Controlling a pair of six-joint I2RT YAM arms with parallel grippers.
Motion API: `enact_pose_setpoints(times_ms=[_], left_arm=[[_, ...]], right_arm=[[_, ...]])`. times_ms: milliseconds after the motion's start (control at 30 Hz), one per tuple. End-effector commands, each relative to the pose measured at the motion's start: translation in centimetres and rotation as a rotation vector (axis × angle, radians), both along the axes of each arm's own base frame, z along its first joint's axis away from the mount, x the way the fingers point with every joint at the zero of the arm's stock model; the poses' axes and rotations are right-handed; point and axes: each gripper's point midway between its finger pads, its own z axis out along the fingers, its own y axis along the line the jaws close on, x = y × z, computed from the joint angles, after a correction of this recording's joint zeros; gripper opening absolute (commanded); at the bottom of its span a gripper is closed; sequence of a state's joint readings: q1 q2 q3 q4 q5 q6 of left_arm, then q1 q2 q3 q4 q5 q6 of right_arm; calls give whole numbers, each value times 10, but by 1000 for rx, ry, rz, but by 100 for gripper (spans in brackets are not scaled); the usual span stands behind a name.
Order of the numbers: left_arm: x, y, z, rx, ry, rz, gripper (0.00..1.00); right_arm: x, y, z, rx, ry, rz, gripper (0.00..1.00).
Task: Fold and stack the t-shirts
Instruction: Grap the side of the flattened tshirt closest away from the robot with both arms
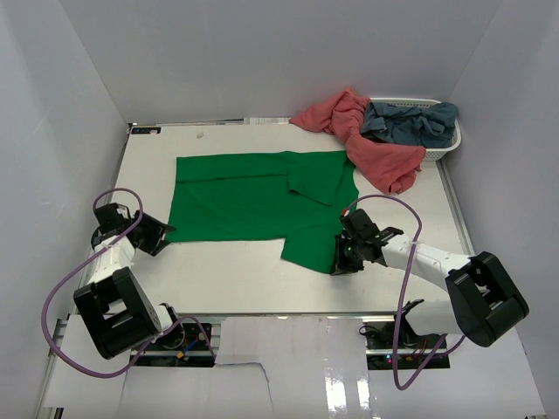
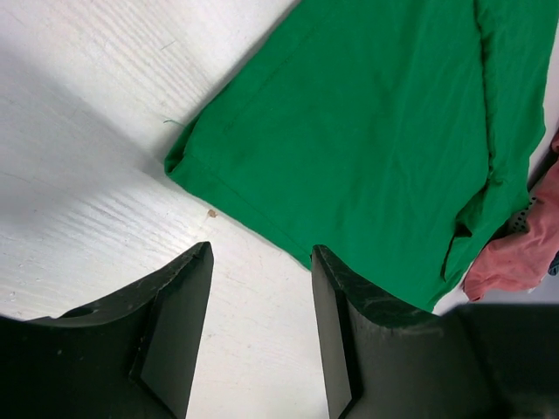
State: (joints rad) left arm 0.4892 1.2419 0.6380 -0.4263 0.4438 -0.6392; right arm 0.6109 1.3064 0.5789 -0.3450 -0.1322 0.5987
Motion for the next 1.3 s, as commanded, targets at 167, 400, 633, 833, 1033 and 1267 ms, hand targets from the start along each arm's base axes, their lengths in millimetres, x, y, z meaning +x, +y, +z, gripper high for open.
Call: enact_pose_setpoints(times_ms=[167,400,633,833,1033,1267], left_arm=[[-13,2,-15,-2,43,67,56],[-12,21,-26,29,118,190,55],[-2,33,-38,16,174,261,49],[5,42,-53,24,197,281,42],[13,41,-61,-8,206,281,42],[14,38,-67,-21,214,254,15]], right_arm=[[4,1,9,-12,-17,16,8],[5,2,13,1,-30,17,8],[4,3,16,14,-32,21,8],[2,4,18,23,-30,25,8],[2,4,20,21,-29,33,8],[2,5,23,29,-29,35,8]])
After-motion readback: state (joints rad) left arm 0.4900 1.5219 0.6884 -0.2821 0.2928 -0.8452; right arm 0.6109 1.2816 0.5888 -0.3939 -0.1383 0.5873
